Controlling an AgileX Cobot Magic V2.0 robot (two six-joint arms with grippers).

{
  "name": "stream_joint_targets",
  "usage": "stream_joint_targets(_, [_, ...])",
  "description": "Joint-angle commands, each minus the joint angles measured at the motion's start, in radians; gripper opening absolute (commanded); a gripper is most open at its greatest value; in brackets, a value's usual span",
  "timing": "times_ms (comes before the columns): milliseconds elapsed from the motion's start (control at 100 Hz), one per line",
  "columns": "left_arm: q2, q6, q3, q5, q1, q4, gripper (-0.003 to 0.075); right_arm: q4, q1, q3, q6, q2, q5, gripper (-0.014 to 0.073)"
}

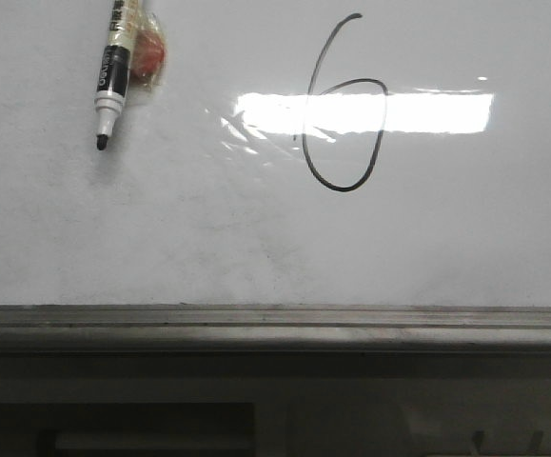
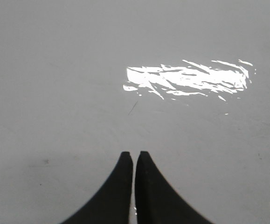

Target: Write number 6 on whiteboard

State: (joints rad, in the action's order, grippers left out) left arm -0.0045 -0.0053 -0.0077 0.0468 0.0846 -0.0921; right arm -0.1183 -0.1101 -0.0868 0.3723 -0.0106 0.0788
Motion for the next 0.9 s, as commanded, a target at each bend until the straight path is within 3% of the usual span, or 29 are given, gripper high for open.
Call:
stream_joint_targets(0, [-0.031,-0.009,0.048,-0.071,0.008,-0.003,-0.002,0.118,0.027,0.029,-0.111,-0.012,-0.135,-0.0045])
stream_joint_targets(140, [-0.031,-0.009,0.048,-0.071,0.008,-0.003,-0.002,0.154,0.041,0.123,-0.118,-0.018,-0.142,-0.0045])
stream_joint_targets(180, [-0.031,-0.009,0.048,-0.071,0.008,-0.003,-0.002,0.162,0.041,0.118,-0.121,-0.018,-0.079,-0.0045])
stream_joint_targets(330, [-0.031,-0.009,0.048,-0.071,0.008,-0.003,-0.002,0.189,0.041,0.12,-0.121,-0.018,-0.059,-0.0045])
stream_joint_targets(890, [-0.031,-0.009,0.048,-0.071,0.008,-0.003,-0.002,0.187,0.041,0.119,-0.121,-0.018,-0.079,-0.0045])
